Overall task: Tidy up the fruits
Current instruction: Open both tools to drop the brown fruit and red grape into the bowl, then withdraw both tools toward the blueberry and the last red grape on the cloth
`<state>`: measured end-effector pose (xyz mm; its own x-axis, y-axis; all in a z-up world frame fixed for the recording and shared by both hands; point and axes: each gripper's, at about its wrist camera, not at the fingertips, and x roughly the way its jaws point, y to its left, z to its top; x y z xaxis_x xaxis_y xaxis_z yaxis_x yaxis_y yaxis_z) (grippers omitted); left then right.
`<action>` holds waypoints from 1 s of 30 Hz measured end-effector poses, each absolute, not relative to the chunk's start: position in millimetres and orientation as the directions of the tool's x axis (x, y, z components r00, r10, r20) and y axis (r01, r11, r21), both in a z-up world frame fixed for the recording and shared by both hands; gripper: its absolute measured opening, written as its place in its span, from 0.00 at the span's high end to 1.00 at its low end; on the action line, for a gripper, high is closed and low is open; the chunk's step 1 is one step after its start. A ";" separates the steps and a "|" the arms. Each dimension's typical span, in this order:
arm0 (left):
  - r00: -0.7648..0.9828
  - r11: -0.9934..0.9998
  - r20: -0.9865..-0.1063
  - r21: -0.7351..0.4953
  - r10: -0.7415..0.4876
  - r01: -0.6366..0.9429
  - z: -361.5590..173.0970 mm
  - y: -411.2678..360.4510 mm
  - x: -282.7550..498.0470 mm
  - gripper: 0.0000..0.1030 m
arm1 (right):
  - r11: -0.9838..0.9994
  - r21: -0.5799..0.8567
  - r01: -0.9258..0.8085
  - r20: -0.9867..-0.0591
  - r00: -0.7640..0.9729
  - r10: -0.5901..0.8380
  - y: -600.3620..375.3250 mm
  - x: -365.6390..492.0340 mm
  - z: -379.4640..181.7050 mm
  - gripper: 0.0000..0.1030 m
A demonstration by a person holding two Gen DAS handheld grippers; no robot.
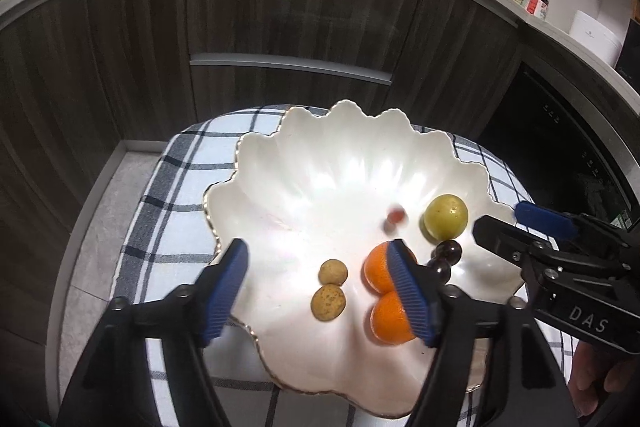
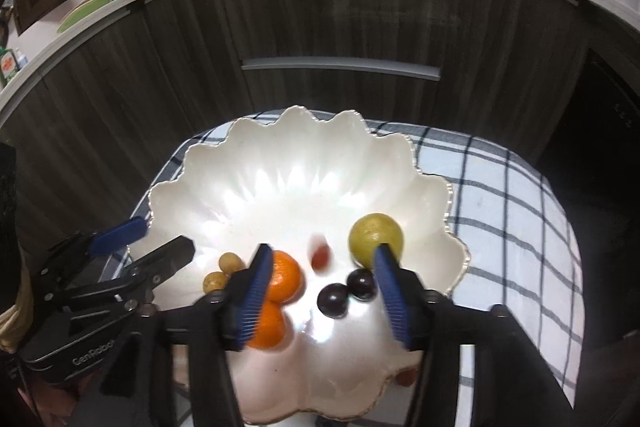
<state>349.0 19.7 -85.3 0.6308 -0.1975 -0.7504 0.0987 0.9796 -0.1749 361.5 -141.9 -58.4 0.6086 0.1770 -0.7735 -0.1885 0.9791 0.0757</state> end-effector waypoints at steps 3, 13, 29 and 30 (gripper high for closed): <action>0.635 0.980 -0.748 -0.181 -0.190 0.081 -83.0 22.3 346.2 0.18 | 0.984 0.035 -0.174 -0.765 0.629 0.138 -143.6 356.0 -54.1 0.38; 0.656 0.982 -0.732 -0.163 -0.187 0.098 -63.2 12.7 325.3 0.16 | 0.986 0.035 -0.161 -0.742 0.656 0.133 -157.0 335.8 -35.8 0.37; 0.682 0.989 -0.716 -0.113 -0.151 0.100 -40.0 -2.8 274.7 0.16 | 0.988 0.013 -0.154 -0.690 0.713 0.120 -169.6 278.2 -13.6 0.37; 0.686 0.989 -0.713 -0.110 -0.148 0.099 -38.7 -3.7 270.4 0.16 | 0.989 0.012 -0.148 -0.688 0.717 0.115 -171.6 274.5 -13.4 0.37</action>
